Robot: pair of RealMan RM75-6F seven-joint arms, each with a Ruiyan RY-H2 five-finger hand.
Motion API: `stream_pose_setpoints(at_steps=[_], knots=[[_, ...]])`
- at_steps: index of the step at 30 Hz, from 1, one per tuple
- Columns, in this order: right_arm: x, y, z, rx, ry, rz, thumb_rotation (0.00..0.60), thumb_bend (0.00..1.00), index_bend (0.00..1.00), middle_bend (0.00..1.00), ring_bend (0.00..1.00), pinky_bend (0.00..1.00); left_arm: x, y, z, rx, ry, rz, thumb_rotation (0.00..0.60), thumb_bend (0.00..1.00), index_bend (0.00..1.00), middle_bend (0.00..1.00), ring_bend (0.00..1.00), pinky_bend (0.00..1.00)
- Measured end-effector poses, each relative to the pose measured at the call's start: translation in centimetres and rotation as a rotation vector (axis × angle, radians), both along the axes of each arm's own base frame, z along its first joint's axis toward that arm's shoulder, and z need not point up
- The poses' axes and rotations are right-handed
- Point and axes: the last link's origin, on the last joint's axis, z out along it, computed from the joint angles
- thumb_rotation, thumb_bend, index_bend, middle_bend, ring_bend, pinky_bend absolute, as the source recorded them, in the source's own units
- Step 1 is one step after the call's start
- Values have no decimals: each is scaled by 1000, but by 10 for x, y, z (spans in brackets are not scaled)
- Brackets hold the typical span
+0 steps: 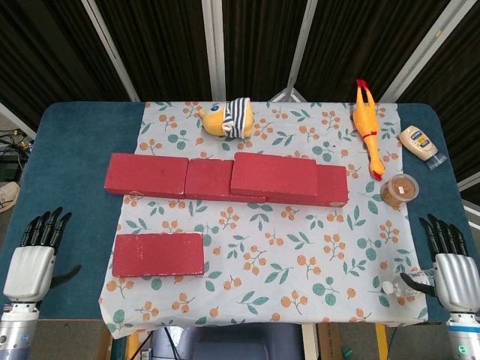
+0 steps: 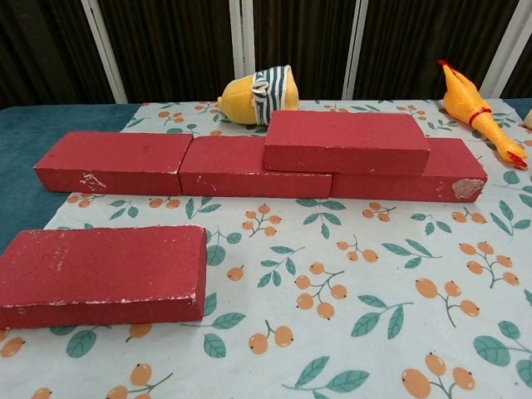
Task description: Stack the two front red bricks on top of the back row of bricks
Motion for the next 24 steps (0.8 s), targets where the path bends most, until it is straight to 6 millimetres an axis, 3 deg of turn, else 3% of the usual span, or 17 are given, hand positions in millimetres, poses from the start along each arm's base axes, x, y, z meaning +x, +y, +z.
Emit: stream_pose_setpoints(at_steps=[13,24], knots=[[-12,1,-8,78,-49,-24,600,99,0,0,0,0,14,28,-31,-127,23,12,600,0,0,0,0,74],[-15,-3,-7,78,-43,-51,600,99,0,0,0,0,58,51,-56,-349,16,-15,600,0,0,0,0,74]])
